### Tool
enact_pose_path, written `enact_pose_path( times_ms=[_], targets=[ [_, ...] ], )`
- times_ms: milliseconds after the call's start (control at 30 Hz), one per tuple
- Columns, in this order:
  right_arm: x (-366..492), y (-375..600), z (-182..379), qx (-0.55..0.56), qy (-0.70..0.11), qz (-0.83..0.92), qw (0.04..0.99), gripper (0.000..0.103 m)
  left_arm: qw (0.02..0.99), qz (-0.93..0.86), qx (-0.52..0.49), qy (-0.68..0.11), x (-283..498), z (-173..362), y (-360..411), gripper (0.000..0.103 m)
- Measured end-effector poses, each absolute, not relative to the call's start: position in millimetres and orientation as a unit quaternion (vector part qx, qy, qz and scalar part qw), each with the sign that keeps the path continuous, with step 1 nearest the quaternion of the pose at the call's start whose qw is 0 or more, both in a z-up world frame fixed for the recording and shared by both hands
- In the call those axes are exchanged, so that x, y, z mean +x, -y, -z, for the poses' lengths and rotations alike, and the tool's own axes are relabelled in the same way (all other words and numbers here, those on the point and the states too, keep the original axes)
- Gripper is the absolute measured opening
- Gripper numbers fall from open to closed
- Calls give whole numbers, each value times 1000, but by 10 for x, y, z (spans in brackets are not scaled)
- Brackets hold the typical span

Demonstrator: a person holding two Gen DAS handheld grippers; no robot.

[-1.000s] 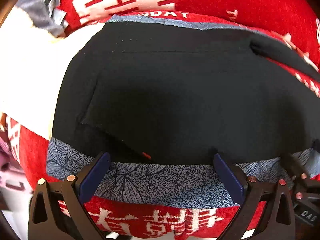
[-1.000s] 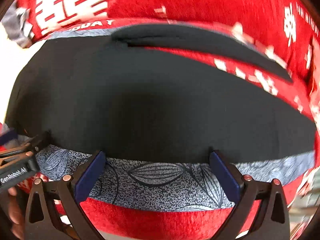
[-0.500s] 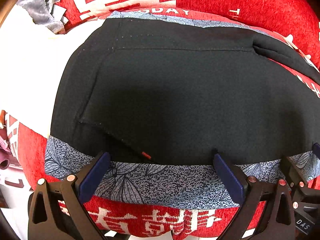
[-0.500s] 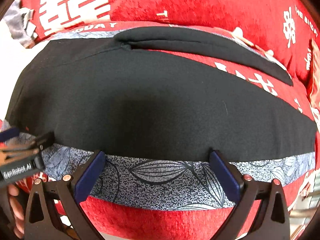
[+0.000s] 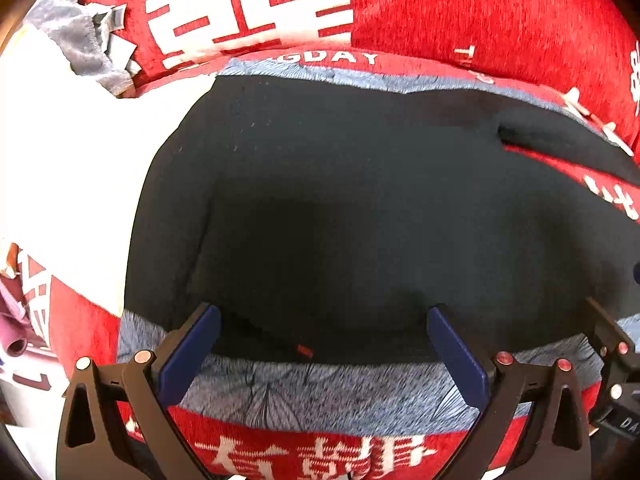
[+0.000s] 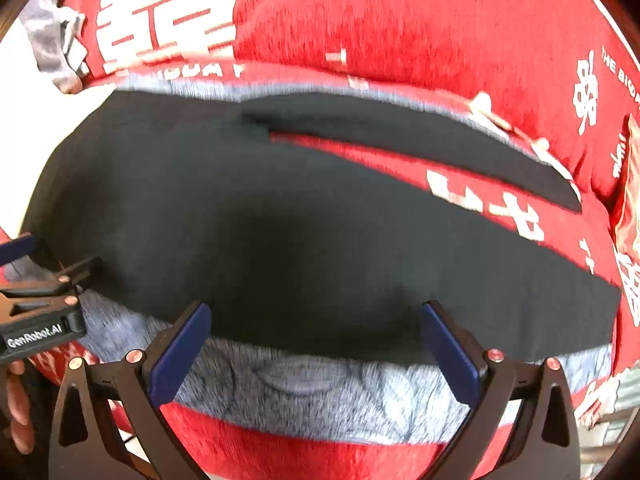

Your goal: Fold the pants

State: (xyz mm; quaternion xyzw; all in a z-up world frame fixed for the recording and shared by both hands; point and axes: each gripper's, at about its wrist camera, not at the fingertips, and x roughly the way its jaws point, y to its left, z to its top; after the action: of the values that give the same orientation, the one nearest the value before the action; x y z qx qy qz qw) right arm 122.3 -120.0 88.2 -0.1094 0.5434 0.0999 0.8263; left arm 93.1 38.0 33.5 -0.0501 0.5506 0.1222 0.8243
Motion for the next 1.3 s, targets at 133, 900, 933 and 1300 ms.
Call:
enact_pose_path(
  times_ms=[133, 900, 933, 1300],
  targets=[
    [1550, 1113, -955, -112, -542, -125, 823, 103, 817, -111, -54, -563, 1153, -354, -423, 103],
    [3908, -8, 145, -256, -590, -301, 704, 103, 779, -97, -98, -611, 2193, -150, -785, 103],
    [3945, -7, 177, -246, -594, -311, 700, 103, 779, -95, -98, -612, 2197, -141, -784, 103],
    [3919, -210, 202, -272, -554, -445, 649, 76, 784, -95, -90, -607, 2191, -154, -743, 103]
  ],
)
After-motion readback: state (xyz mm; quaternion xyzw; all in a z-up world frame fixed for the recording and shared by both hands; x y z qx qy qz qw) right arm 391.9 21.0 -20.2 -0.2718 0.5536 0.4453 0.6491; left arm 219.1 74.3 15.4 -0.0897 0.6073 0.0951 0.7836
